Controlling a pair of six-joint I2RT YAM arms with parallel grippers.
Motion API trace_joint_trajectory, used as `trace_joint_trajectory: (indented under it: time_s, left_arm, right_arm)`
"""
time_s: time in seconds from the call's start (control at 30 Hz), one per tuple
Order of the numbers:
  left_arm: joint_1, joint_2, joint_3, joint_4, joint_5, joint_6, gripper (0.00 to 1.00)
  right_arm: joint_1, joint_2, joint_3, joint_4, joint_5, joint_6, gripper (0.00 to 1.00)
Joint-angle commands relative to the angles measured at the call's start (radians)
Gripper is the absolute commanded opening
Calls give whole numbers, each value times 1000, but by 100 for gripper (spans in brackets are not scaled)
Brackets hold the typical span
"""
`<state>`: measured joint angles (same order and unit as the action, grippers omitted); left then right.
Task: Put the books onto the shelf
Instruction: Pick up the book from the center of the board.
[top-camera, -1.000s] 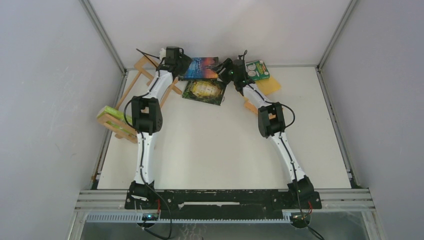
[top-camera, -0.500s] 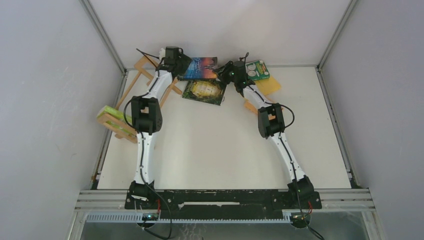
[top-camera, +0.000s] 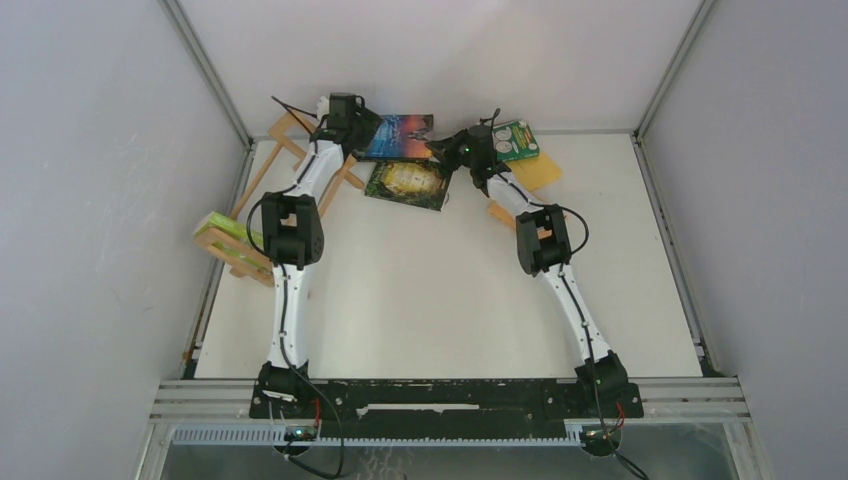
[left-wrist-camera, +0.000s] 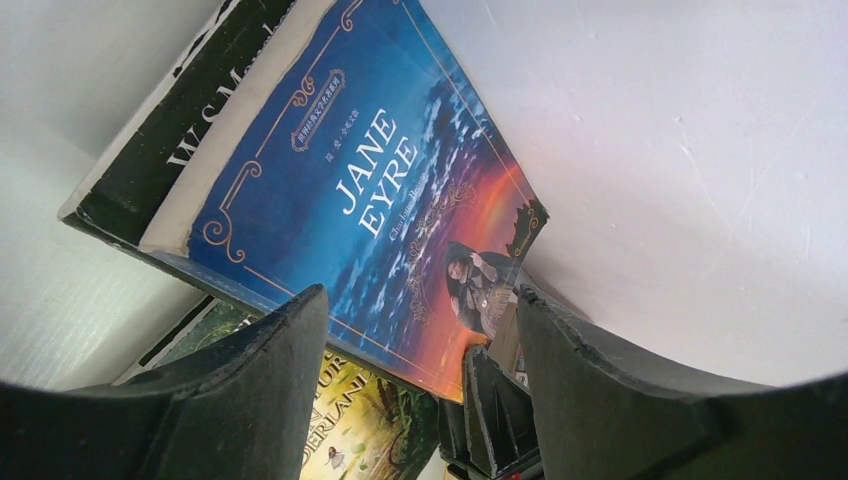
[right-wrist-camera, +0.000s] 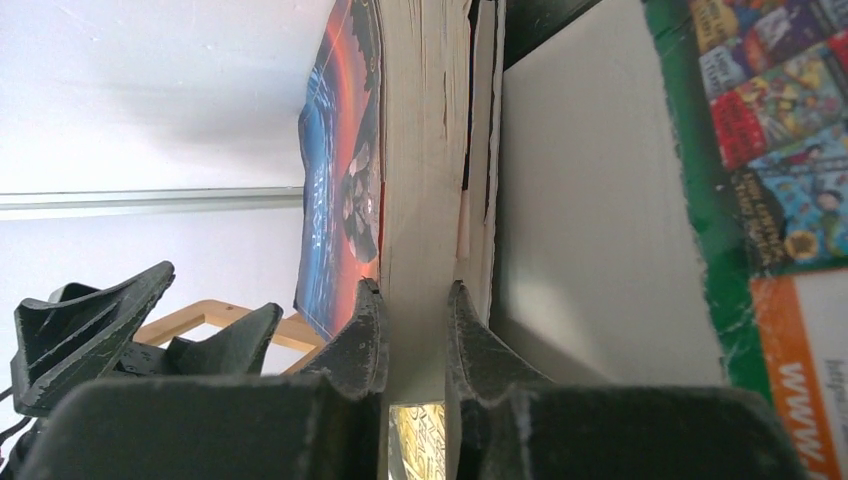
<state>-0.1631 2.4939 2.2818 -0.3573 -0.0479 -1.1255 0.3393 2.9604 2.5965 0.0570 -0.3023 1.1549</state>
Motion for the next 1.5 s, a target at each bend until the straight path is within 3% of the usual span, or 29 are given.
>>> trace_joint_trajectory:
  time_s: [0.0,1.0,1.47]
  left_arm:
    - [7,-64,-8,9,0,7,73]
    - [-9,-203,-140,40,-12,23,74]
    - [-40,-191,-80,23,-12,14,75]
  right_arm:
    - [-15,-107,-65,23,-51,32,0]
    - [-81,-594,-703,189,-63,-121,0]
    - [-195,-987,-1113,250,-35,-202,0]
